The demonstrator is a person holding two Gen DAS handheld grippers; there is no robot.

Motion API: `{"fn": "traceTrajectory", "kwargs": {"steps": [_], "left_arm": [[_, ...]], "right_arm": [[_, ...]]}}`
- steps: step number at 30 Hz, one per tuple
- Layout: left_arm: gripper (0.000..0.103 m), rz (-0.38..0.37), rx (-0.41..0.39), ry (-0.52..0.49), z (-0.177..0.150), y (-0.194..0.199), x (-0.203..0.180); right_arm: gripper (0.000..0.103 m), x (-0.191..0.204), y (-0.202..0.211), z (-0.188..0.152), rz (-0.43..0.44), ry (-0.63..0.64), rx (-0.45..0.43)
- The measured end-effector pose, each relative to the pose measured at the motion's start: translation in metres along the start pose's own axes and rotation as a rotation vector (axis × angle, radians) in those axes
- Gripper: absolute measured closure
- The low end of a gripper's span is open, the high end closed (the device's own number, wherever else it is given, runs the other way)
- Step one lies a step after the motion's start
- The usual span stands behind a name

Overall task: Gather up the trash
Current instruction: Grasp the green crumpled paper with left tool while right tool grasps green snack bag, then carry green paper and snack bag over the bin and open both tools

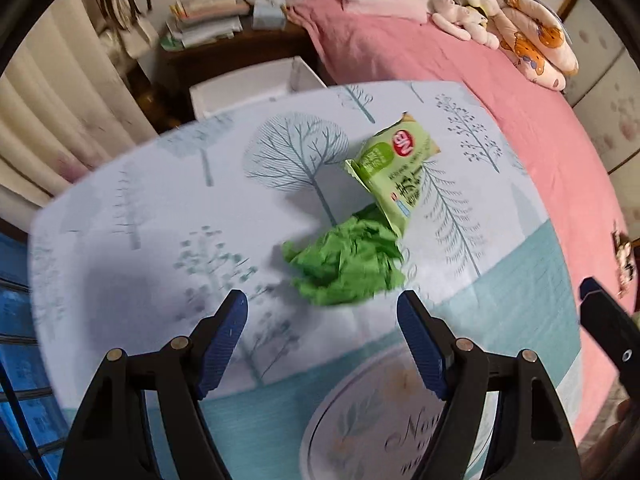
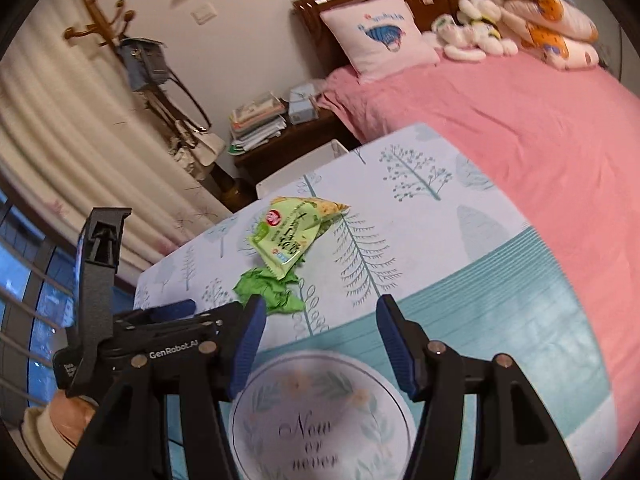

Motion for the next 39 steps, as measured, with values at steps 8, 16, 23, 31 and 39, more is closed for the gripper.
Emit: {"fn": "traceTrajectory", "kwargs": {"steps": [8, 16, 23, 31, 39], "left_arm": [[0.027, -0.093, 0.052, 0.017, 0.014, -0.043, -0.009], [0.064, -0.216, 0.056, 0.009, 0.010, -0.046, -0.023], [0.070, -0.233, 0.028, 0.044, 0.005, -0.036, -0.009], [0.070, -0.239, 0.025, 0.114, -0.004, -0.026, 0.029], [0.071, -0.230, -0.001, 0.149, -0.013, -0.012, 0.045]], "right_arm": [[0.045, -0.007, -0.046, 0.015, 0.029, -0.077, 0.035], [0.045, 0.003, -0.078, 0.032, 0.049, -0.076, 0.063], [0.045, 0.014, -0.117, 0.052, 0.052, -0.063, 0.099], [0.046, 0.015, -0.162, 0.051, -0.022, -0.042, 0.158], [0.082, 0.019, -0.161, 0.039, -0.040, -0.008, 0.162]]}}
Point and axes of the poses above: each gripper's, at about its wrist camera, not at the fingertips, and y roughly against the way its jaws point, x to its left, z to its top, the point moved 6 cm from there along -y, roughly the way its jaws point, and after that the axes turned 7 degrees about y, right-handed, at the moved point
